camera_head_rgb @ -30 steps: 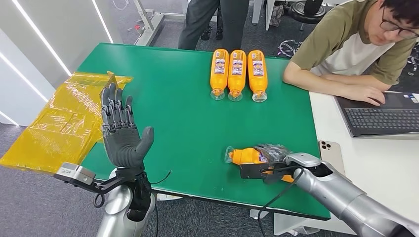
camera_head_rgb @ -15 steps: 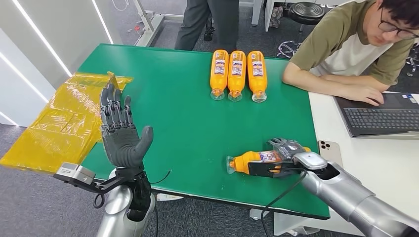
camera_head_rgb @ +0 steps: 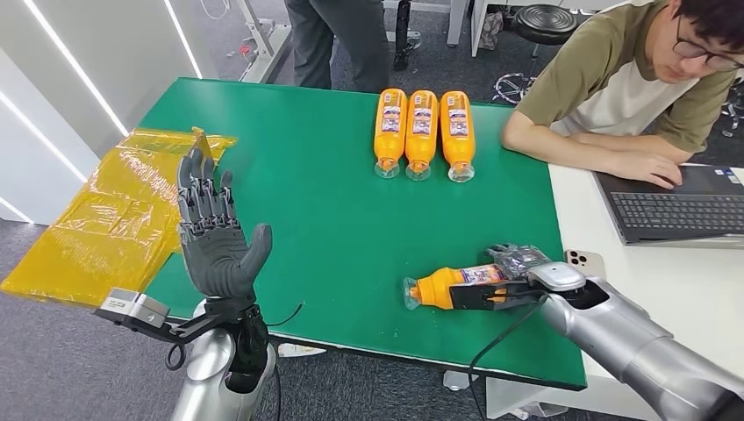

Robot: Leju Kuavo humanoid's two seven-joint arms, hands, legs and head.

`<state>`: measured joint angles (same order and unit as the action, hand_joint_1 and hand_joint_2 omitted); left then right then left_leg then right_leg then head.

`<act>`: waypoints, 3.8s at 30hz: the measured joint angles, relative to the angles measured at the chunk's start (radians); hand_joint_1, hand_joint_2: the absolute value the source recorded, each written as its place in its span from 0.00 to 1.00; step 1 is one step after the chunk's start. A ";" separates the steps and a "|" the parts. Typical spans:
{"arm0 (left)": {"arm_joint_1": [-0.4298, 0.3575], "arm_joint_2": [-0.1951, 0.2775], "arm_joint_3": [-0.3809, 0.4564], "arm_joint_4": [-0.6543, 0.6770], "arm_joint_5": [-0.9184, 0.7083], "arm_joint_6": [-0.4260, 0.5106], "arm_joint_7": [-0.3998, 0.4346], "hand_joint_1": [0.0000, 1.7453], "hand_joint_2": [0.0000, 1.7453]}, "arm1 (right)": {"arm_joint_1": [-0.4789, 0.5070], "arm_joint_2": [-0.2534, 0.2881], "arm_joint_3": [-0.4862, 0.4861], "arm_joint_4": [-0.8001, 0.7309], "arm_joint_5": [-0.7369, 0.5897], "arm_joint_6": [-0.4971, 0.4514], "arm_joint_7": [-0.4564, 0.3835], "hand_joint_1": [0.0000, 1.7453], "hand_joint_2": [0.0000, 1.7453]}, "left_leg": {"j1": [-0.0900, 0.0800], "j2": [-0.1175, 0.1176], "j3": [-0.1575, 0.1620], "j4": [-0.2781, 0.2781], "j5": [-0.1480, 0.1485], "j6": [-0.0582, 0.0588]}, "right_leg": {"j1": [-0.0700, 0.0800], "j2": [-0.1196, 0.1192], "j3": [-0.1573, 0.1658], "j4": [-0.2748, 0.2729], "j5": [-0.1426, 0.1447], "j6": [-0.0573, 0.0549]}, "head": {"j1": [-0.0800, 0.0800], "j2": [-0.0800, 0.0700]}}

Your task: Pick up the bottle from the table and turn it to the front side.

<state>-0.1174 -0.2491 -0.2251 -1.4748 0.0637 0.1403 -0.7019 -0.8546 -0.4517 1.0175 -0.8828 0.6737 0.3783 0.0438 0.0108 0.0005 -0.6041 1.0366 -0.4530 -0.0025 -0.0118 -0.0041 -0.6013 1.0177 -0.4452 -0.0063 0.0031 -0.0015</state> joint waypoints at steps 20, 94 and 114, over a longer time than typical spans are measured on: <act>0.000 0.000 0.000 0.000 -0.006 -0.022 0.000 0.00 1.00 | 0.098 0.026 -0.034 -0.003 0.033 -0.390 0.027 1.00 1.00 | 0.001 0.000 0.001 0.000 0.000 0.001 | 0.001 0.001 0.001 -0.001 0.000 0.001 | 0.000 0.000; -0.029 -0.005 -0.060 0.317 0.005 -0.312 0.070 1.00 1.00 | 0.579 0.559 -0.481 -0.173 0.219 -0.649 -0.231 1.00 1.00 | 0.001 0.001 -0.005 -0.003 -0.001 -0.001 | 0.002 0.002 -0.008 0.000 -0.002 -0.002 | 0.000 0.000; -0.031 -0.006 -0.067 0.317 0.002 -0.316 0.057 1.00 1.00 | 0.626 0.605 -0.490 -0.226 0.073 -0.924 -0.466 0.00 1.00 | 0.001 0.001 -0.005 -0.003 -0.001 -0.001 | 0.002 0.002 -0.008 0.000 -0.002 -0.002 | 0.000 0.000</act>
<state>-0.1485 -0.2547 -0.2924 -1.1582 0.0659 -0.1759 -0.6451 -0.2285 0.1533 0.5271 -1.1085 0.7464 -0.5461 -0.4224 0.0116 0.0017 -0.6090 1.0339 -0.4541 -0.0038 -0.0102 -0.0018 -0.6093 1.0173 -0.4474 -0.0079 0.0027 -0.0015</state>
